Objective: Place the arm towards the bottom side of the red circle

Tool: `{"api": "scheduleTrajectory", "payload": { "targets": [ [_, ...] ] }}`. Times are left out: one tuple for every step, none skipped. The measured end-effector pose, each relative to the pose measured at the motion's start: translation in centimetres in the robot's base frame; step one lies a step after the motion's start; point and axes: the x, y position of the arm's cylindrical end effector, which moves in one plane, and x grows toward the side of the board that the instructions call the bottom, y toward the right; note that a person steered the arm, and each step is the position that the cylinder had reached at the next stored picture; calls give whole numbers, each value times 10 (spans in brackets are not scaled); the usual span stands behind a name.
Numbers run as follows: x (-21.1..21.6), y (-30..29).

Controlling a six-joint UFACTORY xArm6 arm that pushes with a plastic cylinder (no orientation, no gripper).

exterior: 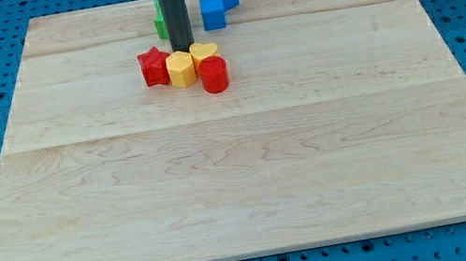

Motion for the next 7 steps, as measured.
{"api": "scheduleTrajectory", "payload": {
  "targets": [
    [3, 33],
    [3, 74],
    [10, 119],
    [52, 167],
    [108, 105],
    [116, 68],
    [80, 77]
  ]
}}
